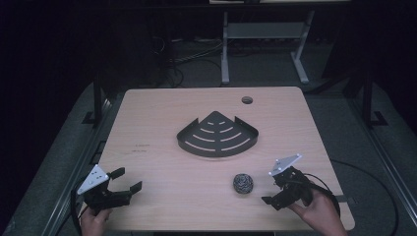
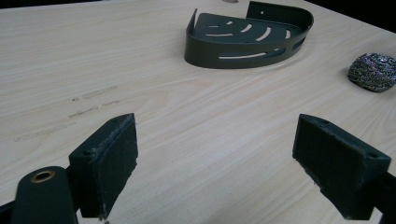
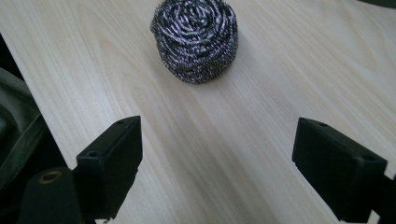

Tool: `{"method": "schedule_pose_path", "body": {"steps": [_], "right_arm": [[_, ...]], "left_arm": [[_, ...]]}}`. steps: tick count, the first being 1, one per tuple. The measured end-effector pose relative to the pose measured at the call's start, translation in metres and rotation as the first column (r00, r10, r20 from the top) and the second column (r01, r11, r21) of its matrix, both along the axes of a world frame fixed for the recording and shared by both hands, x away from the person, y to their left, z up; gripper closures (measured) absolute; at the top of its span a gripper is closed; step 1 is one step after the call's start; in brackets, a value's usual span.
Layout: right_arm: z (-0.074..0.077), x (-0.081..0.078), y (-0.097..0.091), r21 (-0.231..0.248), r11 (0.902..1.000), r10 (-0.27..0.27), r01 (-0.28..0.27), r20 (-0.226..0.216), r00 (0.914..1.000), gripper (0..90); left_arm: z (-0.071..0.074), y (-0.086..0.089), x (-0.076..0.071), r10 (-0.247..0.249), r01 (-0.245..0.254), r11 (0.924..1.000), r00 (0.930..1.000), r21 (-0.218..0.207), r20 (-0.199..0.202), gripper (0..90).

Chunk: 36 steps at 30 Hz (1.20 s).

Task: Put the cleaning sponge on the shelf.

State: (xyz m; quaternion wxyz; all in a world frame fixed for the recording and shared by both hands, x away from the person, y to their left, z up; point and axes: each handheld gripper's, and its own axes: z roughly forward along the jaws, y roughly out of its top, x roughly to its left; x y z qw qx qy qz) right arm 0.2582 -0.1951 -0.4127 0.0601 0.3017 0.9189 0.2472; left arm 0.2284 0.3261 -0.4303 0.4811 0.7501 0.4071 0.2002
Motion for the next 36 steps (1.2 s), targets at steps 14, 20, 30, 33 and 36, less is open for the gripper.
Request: {"method": "schedule_pose_path", "body": {"steps": [14, 20, 30, 33, 36], "right_arm": [[0.006, 0.005, 0.015, 0.002, 0.9991, 0.042, -0.042, -0.004, 0.9991, 15.5], [0.005, 0.007, 0.022, -0.004, 0.9983, 0.058, -0.058, -0.015, 0.9982, 15.2], [0.007, 0.012, 0.032, -0.003, 0.9961, 0.088, -0.088, -0.02, 0.9959, 15.0], [0.007, 0.013, 0.036, -0.004, 0.9953, 0.097, -0.097, -0.017, 0.9952, 15.0], [0.005, 0.018, 0.044, -0.009, 0.994, 0.109, -0.109, -0.024, 0.9937, 14.9]], "left_arm": [[0.001, 0.002, 0.0, 0.0, 0.0, 1.0, 1.0, -0.001, 0.003, 13.3], [0.001, 0.001, 0.0, 0.002, -0.002, 1.0, 1.0, -0.004, 0.004, 13.3], [0.001, 0.0, 0.0, -0.001, 0.001, 1.0, 1.0, -0.008, 0.006, 13.3], [0.001, 0.0, 0.001, -0.001, 0.001, 0.9999, 1.0, -0.01, 0.003, 13.3], [0.001, 0.0, 0.001, -0.001, 0.001, 1.0, 1.0, -0.009, 0.004, 13.3]]}}
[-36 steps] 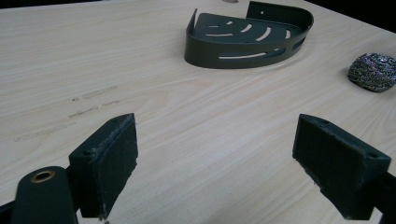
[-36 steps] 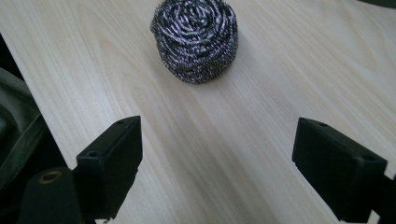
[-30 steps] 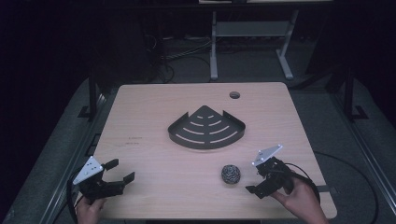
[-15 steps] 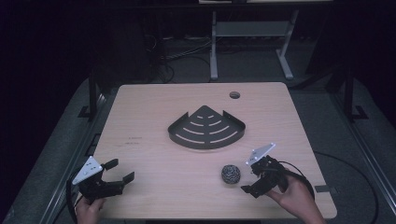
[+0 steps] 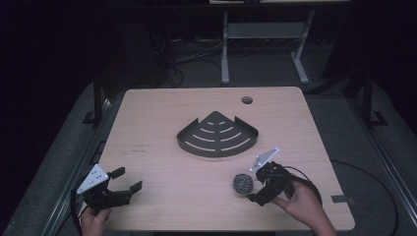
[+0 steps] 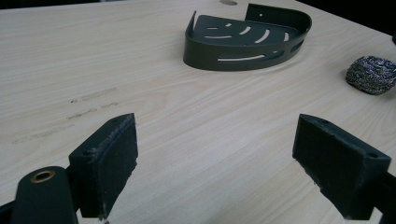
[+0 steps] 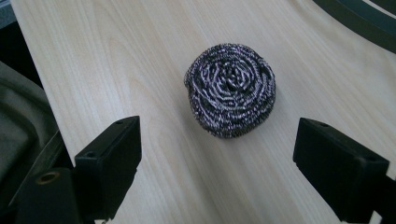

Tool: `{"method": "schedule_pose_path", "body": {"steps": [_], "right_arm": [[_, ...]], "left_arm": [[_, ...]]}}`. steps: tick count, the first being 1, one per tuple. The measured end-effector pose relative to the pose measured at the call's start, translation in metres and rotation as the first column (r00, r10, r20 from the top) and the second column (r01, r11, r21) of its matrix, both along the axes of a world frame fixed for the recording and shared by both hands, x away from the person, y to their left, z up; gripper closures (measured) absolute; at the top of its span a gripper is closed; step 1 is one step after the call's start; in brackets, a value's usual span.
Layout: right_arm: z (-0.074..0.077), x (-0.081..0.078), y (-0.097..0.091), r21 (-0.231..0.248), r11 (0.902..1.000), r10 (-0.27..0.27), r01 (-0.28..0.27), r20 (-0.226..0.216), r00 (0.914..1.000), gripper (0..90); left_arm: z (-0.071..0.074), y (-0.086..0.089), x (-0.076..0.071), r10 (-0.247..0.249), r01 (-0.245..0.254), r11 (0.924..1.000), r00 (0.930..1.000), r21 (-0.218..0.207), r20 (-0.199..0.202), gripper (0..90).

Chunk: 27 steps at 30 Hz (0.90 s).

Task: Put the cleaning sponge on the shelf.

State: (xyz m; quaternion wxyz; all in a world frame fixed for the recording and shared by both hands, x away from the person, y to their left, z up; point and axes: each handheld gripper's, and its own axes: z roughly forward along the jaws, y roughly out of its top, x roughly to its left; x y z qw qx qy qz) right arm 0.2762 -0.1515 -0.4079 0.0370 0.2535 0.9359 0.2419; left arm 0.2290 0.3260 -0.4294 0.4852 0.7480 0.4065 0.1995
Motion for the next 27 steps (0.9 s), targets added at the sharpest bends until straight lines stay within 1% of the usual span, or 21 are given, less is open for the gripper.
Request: {"method": "schedule_pose_path", "body": {"steps": [3, 4, 12, 17, 20, 24, 27], "right_arm": [[-0.001, 0.003, 0.004, -0.005, 1.0, 0.006, -0.006, -0.004, 1.0, 14.9], [-0.002, 0.006, 0.01, -0.012, 0.9998, 0.016, -0.016, -0.012, 0.9998, 15.0], [-0.006, 0.018, 0.025, -0.034, 0.9989, 0.032, -0.033, -0.032, 0.999, 15.0], [-0.01, 0.023, 0.031, -0.052, 0.9982, 0.026, -0.029, -0.046, 0.9986, 15.2], [-0.015, 0.028, 0.036, -0.066, 0.9974, 0.026, -0.029, -0.058, 0.998, 15.3], [-0.021, 0.033, 0.04, -0.083, 0.9958, 0.031, -0.037, -0.071, 0.997, 15.7], [-0.023, 0.034, 0.041, -0.094, 0.9951, 0.024, -0.031, -0.075, 0.9969, 16.9]], "left_arm": [[0.001, 0.0, 0.0, 0.001, -0.001, 1.0, 1.0, 0.001, 0.005, 13.3], [0.001, 0.0, 0.0, 0.001, -0.001, 1.0, 1.0, 0.001, 0.005, 13.3], [0.002, 0.0, 0.0, 0.003, -0.003, 1.0, 1.0, -0.002, 0.004, 13.3], [0.002, 0.0, 0.0, 0.0, 0.0, 1.0, 0.9999, 0.0, 0.01, 13.3], [0.002, -0.001, 0.0, 0.001, -0.001, 1.0, 0.9999, -0.003, 0.011, 13.3], [0.002, -0.001, 0.0, 0.001, -0.001, 1.0, 0.9999, -0.005, 0.011, 13.3], [0.002, -0.001, 0.0, 0.003, -0.003, 1.0, 0.9999, -0.005, 0.013, 13.3]]}}
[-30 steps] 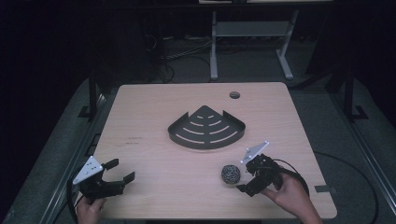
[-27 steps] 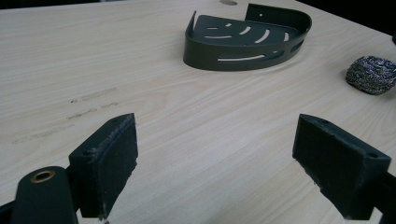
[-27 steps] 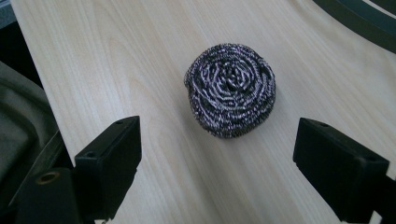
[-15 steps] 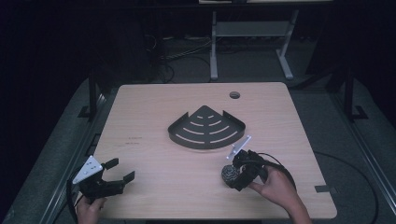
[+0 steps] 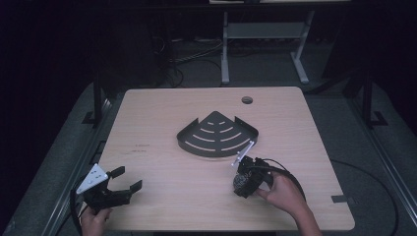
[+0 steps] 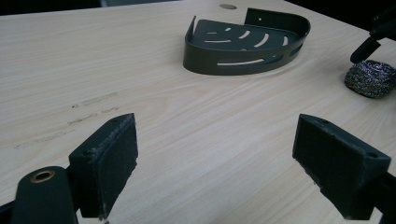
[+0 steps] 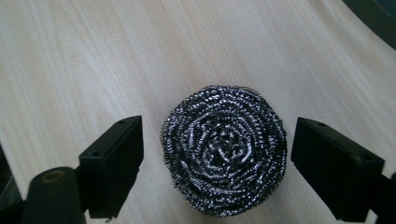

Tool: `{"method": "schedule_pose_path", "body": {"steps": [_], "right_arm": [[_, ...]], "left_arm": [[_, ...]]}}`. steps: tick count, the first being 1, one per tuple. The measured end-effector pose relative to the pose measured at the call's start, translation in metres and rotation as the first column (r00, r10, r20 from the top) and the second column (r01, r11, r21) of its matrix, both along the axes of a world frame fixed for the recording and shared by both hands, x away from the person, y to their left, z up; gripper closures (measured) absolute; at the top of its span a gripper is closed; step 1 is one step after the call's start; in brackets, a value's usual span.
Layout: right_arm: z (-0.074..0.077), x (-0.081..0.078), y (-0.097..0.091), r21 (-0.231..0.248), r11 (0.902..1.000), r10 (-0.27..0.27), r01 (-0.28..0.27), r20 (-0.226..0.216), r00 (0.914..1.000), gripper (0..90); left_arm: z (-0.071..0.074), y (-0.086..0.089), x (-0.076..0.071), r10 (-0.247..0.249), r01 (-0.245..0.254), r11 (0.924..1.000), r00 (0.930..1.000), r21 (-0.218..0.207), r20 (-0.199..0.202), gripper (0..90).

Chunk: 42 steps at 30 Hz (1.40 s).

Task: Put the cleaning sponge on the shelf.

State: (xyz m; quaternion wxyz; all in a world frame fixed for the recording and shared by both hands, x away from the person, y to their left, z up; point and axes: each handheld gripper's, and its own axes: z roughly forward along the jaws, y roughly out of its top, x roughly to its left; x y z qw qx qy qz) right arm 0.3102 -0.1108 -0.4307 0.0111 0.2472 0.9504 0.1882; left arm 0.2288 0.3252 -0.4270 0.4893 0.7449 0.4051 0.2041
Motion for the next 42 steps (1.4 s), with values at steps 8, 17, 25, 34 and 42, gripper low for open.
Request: {"method": "schedule_pose_path", "body": {"steps": [8, 17, 25, 34, 42], "right_arm": [[-0.008, 0.003, 0.001, -0.017, 0.9998, -0.008, 0.007, -0.017, 0.9998, 21.5], [-0.011, 0.004, 0.004, -0.039, 0.9992, -0.006, 0.005, -0.025, 0.9997, 28.8], [-0.007, 0.004, 0.001, -0.023, 0.9997, -0.011, 0.01, -0.025, 0.9996, 32.2], [0.01, 0.007, -0.002, -0.006, 0.9998, -0.018, 0.018, -0.008, 0.9998, 32.5], [0.022, 0.015, -0.002, 0.011, 0.9999, -0.006, 0.007, -0.025, 0.9997, 32.5]], "left_arm": [[0.0, 0.0, 0.0, 0.002, -0.002, 1.0, 1.0, 0.0, -0.001, 13.3], [0.001, -0.001, 0.0, 0.0, 0.0, 1.0, 1.0, 0.0, 0.003, 13.3], [0.001, 0.001, 0.0, 0.002, -0.002, 1.0, 1.0, -0.003, 0.006, 13.3], [0.001, 0.0, 0.0, -0.001, 0.001, 1.0, 1.0, -0.007, 0.001, 13.3], [0.001, -0.001, 0.001, -0.003, 0.003, 1.0, 1.0, 0.002, -0.001, 13.3]]}}
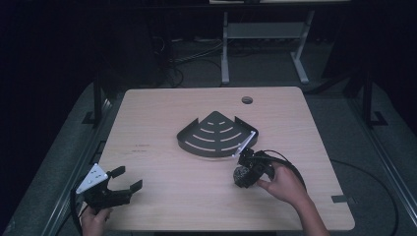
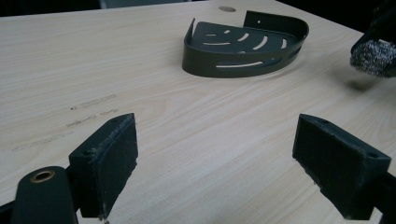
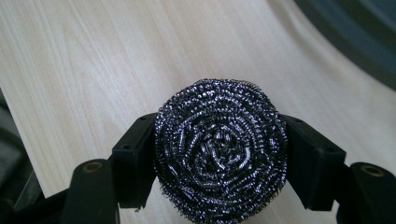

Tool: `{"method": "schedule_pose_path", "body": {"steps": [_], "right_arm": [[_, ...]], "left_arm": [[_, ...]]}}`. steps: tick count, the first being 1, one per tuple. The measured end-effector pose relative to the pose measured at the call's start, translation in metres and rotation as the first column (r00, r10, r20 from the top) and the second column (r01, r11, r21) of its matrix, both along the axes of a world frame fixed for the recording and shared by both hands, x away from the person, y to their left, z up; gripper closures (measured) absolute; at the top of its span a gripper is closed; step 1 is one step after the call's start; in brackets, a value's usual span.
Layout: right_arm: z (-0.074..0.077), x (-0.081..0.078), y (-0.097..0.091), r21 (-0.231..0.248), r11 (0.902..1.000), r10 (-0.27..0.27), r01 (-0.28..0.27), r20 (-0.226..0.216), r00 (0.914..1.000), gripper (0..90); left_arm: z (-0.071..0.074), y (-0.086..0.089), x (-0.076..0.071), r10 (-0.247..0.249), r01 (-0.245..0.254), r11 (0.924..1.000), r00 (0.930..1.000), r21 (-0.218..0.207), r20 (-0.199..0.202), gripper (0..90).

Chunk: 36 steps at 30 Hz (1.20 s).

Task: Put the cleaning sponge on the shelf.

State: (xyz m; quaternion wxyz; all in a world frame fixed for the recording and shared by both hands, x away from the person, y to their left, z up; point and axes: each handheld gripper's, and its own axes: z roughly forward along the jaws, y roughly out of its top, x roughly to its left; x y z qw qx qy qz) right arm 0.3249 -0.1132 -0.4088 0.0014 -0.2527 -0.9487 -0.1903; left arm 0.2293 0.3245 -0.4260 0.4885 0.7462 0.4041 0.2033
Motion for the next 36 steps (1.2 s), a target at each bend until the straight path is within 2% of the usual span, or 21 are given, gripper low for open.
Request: {"method": "schedule_pose_path", "body": {"steps": [2, 5, 24, 36], "right_arm": [[0.005, 0.003, -0.001, 0.021, 0.9998, -0.001, 0.001, -0.003, 1.0, 32.5], [0.008, 0.006, -0.002, 0.017, 0.9998, -0.007, 0.007, 0.003, 1.0, 32.5], [0.037, 0.026, 0.009, 0.031, 0.9995, -0.001, 0.0, 0.024, 0.9997, 32.5], [0.047, 0.051, 0.029, -0.008, 0.9999, 0.013, -0.013, 0.02, 0.9997, 32.5]], "left_arm": [[0.0, -0.001, 0.0, 0.002, -0.002, 1.0, 1.0, 0.002, 0.002, 13.3], [0.0, -0.001, 0.0, 0.016, -0.016, 0.9998, 0.9998, 0.009, 0.009, 13.3], [0.0, -0.004, 0.0, 0.004, -0.004, 0.9996, 1.0, 0.029, 0.008, 13.3], [0.001, -0.004, 0.002, 0.0, -0.001, 0.9995, 1.0, 0.033, 0.009, 13.3]]}}
